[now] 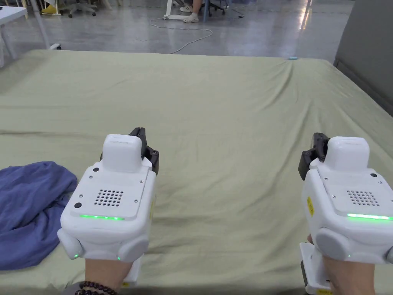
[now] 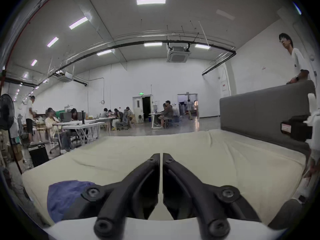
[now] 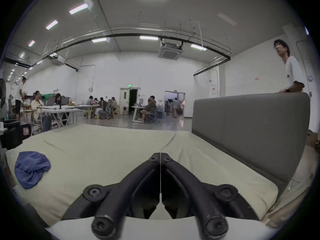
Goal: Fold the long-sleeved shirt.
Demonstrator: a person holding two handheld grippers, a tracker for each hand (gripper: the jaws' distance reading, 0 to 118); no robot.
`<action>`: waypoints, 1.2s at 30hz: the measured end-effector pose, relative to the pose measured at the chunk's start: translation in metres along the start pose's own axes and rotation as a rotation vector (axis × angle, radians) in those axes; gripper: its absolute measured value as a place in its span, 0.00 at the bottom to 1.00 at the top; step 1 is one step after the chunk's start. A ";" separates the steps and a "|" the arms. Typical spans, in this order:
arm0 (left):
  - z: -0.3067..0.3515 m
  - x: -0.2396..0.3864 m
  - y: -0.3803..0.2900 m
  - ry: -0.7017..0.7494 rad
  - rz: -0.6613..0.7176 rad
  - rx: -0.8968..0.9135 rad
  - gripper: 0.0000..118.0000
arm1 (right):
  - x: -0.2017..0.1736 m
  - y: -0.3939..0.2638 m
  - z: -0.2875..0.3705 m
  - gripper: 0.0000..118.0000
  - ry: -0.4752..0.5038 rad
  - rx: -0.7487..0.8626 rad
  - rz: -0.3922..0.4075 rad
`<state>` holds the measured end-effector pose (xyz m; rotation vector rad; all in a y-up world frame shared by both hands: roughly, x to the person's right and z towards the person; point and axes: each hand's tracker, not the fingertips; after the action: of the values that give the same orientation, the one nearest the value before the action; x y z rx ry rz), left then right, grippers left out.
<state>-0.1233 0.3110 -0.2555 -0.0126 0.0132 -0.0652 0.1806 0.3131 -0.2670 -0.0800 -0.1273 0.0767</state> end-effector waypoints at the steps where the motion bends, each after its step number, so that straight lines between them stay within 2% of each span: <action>1: -0.001 -0.003 0.000 -0.006 0.009 -0.003 0.00 | 0.001 0.000 0.000 0.00 0.024 0.003 0.001; 4: 0.000 -0.005 -0.003 -0.016 0.026 0.003 0.00 | 0.001 -0.004 -0.001 0.00 0.029 -0.001 0.023; 7: 0.000 -0.007 -0.004 -0.028 0.031 -0.003 0.00 | 0.005 -0.004 0.000 0.00 0.042 -0.004 -0.007; 11: 0.003 -0.017 -0.004 0.032 0.026 0.008 0.00 | -0.010 0.002 -0.002 0.00 0.051 -0.005 -0.006; 16: 0.021 -0.066 0.001 0.185 0.012 -0.005 0.00 | -0.071 0.019 -0.009 0.00 0.230 0.047 -0.034; 20: 0.048 -0.117 0.006 0.364 0.003 -0.038 0.00 | -0.141 0.026 -0.006 0.00 0.411 0.070 -0.047; 23: 0.066 -0.147 0.015 0.432 -0.010 -0.040 0.00 | -0.189 0.027 0.002 0.00 0.535 0.075 -0.053; 25: 0.074 -0.159 0.020 0.468 0.000 -0.031 0.00 | -0.213 0.028 0.004 0.00 0.565 0.060 -0.042; 28: 0.077 -0.169 0.022 0.480 0.005 -0.048 0.00 | -0.228 0.025 0.008 0.00 0.609 0.040 -0.054; 33: 0.041 -0.197 0.017 0.407 0.142 -0.247 0.00 | -0.238 0.017 0.003 0.00 0.623 0.011 -0.017; 34: 0.024 -0.209 0.014 0.378 0.203 -0.318 0.07 | -0.237 0.013 0.002 0.00 0.624 0.003 -0.015; 36: -0.012 -0.234 0.001 0.344 0.319 -0.440 0.77 | -0.238 0.008 -0.001 0.00 0.626 -0.022 -0.015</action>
<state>-0.3565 0.3272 -0.2646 -0.4386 0.3722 0.2567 -0.0550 0.3013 -0.2979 -0.1213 0.4970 0.0326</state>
